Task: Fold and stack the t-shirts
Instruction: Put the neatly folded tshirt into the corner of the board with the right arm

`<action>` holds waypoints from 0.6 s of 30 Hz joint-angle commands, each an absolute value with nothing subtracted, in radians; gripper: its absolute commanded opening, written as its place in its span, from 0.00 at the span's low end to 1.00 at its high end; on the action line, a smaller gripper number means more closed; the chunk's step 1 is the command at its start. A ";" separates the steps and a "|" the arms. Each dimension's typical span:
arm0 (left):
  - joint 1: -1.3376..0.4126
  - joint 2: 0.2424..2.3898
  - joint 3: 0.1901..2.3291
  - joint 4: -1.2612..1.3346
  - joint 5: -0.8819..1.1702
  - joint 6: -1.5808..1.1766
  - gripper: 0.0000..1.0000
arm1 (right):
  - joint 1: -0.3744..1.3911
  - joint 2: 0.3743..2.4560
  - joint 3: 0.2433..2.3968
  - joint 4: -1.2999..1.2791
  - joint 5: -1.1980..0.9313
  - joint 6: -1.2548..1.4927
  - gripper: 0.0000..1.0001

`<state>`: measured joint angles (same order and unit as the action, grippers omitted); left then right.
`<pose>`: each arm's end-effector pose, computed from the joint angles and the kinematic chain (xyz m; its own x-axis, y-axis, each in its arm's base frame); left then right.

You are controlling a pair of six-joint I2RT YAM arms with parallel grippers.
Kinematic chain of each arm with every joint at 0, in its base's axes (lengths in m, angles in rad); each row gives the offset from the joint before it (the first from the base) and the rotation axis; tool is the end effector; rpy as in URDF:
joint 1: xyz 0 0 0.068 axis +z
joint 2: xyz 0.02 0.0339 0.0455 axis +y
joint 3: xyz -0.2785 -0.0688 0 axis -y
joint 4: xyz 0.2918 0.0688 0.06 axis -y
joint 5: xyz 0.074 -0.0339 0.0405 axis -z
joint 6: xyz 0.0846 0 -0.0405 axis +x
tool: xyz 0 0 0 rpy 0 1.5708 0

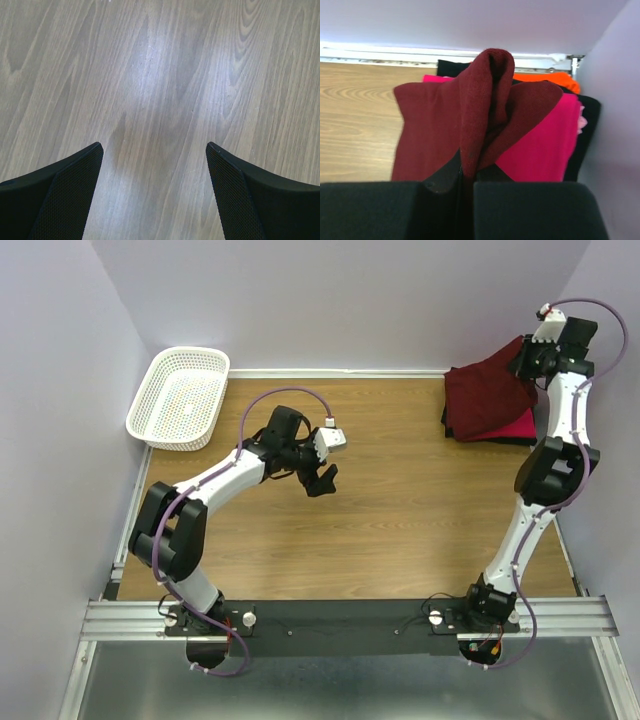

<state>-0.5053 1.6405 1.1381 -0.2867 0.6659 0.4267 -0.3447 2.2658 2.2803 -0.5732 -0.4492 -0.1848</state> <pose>0.3449 -0.2505 0.2037 -0.2502 0.5103 -0.8228 0.9502 0.2924 -0.1076 0.5928 -0.1738 0.3120 -0.4827 -0.0026 -0.8758 -0.1331 0.9886 0.0705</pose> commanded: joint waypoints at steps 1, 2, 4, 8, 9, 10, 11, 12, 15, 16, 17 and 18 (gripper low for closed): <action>-0.503 1.657 1.167 -0.319 0.678 0.439 0.91 | -0.383 2.316 2.341 -0.554 -0.488 -0.227 0.01; -0.503 1.658 1.169 -0.322 0.675 0.436 0.91 | -0.388 2.322 2.344 -0.552 -0.489 -0.230 0.00; -0.503 1.661 1.169 -0.327 0.681 0.428 0.92 | -0.397 2.347 2.350 -0.546 -0.482 -0.241 0.01; -0.503 1.666 1.178 -0.336 0.687 0.413 0.92 | -0.399 2.382 2.361 -0.540 -0.414 -0.256 0.42; -0.502 1.664 1.189 -0.342 0.687 0.407 0.91 | -0.399 2.385 2.361 -0.538 -0.401 -0.267 0.60; -0.500 1.661 1.193 -0.344 0.690 0.399 0.92 | -0.399 2.390 2.364 -0.537 -0.370 -0.271 0.91; -0.492 1.655 1.198 -0.344 0.702 0.391 0.92 | -0.399 2.388 2.365 -0.535 -0.359 -0.278 0.99; -0.476 1.652 1.203 -0.345 0.716 0.374 0.91 | -0.399 2.387 2.367 -0.534 -0.341 -0.285 1.00; -0.445 1.632 1.201 -0.331 0.765 0.336 0.92 | -0.399 2.365 2.368 -0.534 -0.327 -0.284 1.00; -0.425 1.626 1.201 -0.330 0.778 0.330 0.92 | -0.399 2.353 2.362 -0.534 -0.333 -0.282 1.00; -0.416 1.606 1.200 -0.325 0.781 0.321 0.92 | -0.399 2.327 2.350 -0.534 -0.340 -0.281 1.00; -0.405 1.598 1.195 -0.312 0.778 0.308 0.92 | -0.399 2.315 2.342 -0.534 -0.348 -0.266 1.00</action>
<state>-0.4469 1.6524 1.1835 -0.3298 0.7162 0.3668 -0.3931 2.3779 2.3257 -0.5568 -0.3695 -0.2638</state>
